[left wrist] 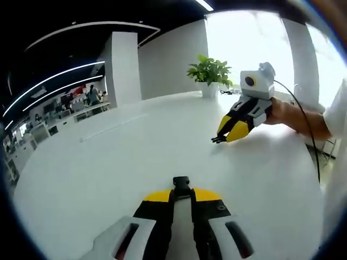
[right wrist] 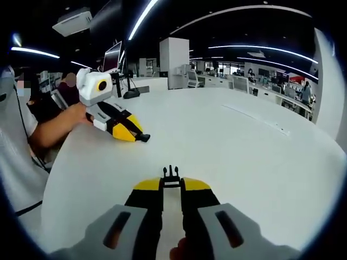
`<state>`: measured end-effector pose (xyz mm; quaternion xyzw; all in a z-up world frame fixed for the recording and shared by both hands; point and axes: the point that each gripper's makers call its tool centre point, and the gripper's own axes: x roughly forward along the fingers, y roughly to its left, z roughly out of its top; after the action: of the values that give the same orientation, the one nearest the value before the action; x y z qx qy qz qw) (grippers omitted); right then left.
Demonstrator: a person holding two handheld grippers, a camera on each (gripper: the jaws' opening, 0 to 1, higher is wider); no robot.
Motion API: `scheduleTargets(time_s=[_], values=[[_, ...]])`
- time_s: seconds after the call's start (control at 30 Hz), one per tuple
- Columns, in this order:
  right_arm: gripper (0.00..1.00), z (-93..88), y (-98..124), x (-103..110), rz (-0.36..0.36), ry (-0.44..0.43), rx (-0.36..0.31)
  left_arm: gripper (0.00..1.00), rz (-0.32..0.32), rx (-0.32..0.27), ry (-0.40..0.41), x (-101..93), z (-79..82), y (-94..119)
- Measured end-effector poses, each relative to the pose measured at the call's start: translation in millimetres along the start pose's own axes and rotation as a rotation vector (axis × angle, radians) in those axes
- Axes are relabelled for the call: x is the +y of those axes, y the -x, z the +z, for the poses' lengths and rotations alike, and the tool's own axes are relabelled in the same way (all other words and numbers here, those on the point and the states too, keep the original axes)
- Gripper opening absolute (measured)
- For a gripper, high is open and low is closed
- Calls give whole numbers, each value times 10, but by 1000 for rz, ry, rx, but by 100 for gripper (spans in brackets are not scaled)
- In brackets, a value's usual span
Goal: Snap the two parts of the plastic buckle together until the buckle closes and remains connected.
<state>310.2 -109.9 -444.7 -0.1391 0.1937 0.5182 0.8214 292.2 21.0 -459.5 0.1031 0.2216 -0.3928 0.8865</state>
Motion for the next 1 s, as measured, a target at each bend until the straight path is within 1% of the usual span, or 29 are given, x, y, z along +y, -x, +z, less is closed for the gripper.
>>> scheduleTargets(time_s=[0.17,0.23,0.27,0.4,0.47,0.53,0.57,0.77,0.9,1.0], values=[[13,-18,16,79,19,14,5,12,-41,6,-6,-57,-17,18],[13,-13,27,125,28,17,4,12,-60,10,-22,-89,-25,30],[13,-13,29,144,32,21,5,12,-83,13,-33,-121,-30,35],[13,-12,37,214,52,32,8,12,-123,20,-56,-168,-37,55],[13,-13,36,263,66,42,8,12,-134,23,-72,-160,-42,55],[13,-21,32,301,77,53,12,12,-152,23,-110,-168,-41,56],[13,-28,29,316,81,58,14,12,-149,23,-117,-163,-42,55],[13,-51,20,357,100,70,22,12,-178,29,-127,-167,-53,50],[13,-60,14,382,118,82,27,12,-219,29,-122,-215,-63,58],[13,-71,7,400,129,82,29,12,-266,24,-116,-266,-73,69]])
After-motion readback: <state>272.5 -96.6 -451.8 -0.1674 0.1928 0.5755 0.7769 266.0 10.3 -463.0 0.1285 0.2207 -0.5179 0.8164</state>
